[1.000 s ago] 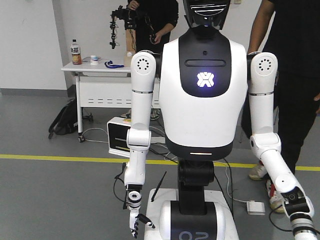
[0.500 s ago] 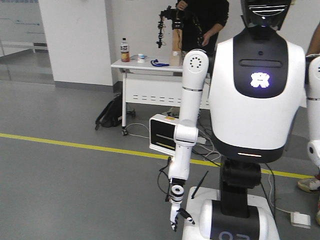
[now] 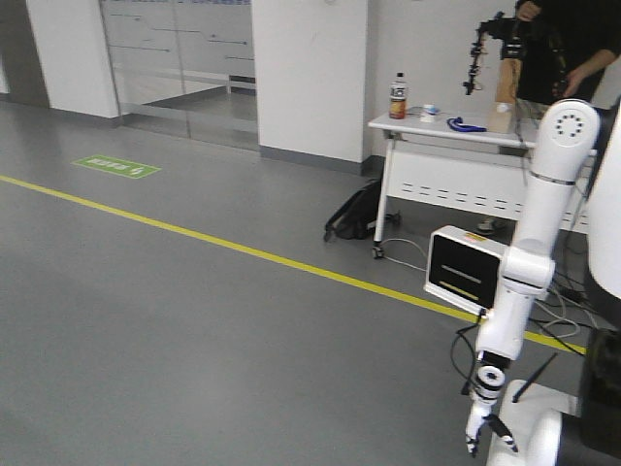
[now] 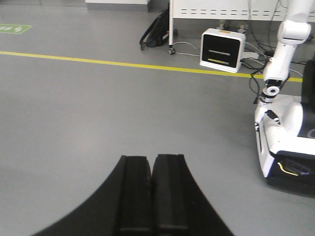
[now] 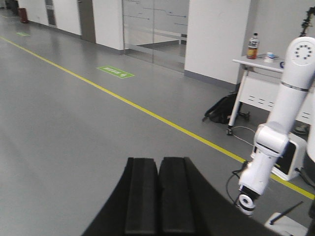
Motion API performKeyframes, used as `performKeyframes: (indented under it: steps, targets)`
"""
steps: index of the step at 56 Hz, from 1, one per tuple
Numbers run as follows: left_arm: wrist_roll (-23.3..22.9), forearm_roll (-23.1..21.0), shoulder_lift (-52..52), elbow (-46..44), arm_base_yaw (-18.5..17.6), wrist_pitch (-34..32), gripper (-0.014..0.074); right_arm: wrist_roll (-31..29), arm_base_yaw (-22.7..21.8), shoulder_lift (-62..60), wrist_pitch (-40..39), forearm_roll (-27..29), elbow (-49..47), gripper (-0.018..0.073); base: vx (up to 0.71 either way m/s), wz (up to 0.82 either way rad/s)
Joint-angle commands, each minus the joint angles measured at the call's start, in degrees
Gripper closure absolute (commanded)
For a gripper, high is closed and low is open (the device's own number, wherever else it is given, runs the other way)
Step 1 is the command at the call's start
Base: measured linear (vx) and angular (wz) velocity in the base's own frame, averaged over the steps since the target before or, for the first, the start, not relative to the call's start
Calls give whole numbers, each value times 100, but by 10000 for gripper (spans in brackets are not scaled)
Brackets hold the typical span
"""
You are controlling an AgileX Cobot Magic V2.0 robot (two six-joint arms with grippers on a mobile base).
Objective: Pick snacks and fruit into basket
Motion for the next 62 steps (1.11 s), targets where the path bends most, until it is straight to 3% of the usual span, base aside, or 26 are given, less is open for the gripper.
performKeyframes:
  steps: [1, 62]
  targets:
    - [-34, 58, 67, -133, 7, -432, 601, -56, -1, 62, -462, -134, -172, 566, -10, 58]
    - [-34, 58, 67, -133, 7, -432, 601, -56, -1, 62, -468, -134, -172, 566, -7, 54]
